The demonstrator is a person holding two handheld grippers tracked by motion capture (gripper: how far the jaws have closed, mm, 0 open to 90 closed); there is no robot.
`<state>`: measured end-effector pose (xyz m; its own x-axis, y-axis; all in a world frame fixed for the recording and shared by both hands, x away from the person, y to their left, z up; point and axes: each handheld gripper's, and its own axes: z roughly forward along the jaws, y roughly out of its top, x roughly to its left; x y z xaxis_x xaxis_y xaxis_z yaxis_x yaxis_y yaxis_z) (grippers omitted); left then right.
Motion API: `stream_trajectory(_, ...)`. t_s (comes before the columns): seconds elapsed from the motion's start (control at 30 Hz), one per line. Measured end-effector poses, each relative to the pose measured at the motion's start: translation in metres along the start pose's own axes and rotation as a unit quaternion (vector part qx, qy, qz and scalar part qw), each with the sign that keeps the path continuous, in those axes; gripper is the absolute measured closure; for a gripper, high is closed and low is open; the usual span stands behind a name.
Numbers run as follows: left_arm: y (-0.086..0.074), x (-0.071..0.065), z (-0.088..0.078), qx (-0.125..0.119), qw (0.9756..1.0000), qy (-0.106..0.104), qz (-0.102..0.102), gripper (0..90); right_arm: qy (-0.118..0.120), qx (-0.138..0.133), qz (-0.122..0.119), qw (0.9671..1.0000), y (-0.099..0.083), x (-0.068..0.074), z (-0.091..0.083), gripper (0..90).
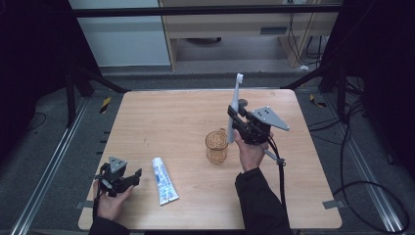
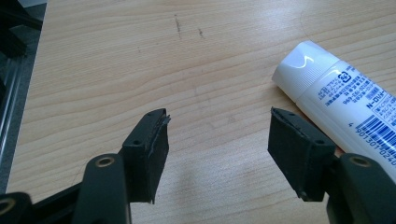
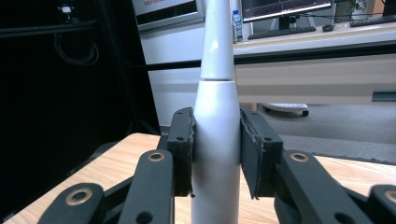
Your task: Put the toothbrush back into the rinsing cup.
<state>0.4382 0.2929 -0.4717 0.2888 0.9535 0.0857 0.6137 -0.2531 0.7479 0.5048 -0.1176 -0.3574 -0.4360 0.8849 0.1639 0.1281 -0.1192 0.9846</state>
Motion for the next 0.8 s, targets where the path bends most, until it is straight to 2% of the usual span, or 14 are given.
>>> stream_trajectory(0.2,0.000,0.000,0.000,0.000,1.0000,0.000,0.001,37.8,0.007,-0.002,0.001,1.0000,-0.006,0.005,0.009,67.4)
stream_trajectory(0.53,0.000,0.000,0.000,0.000,1.0000,0.000,0.000,37.9,0.011,0.009,0.001,0.9999,-0.021,0.008,0.020,67.3)
stream_trajectory(0.8,0.000,0.000,0.000,-0.001,1.0000,0.001,0.001,37.9,0.013,0.035,0.003,0.9993,-0.040,0.007,0.026,67.3)
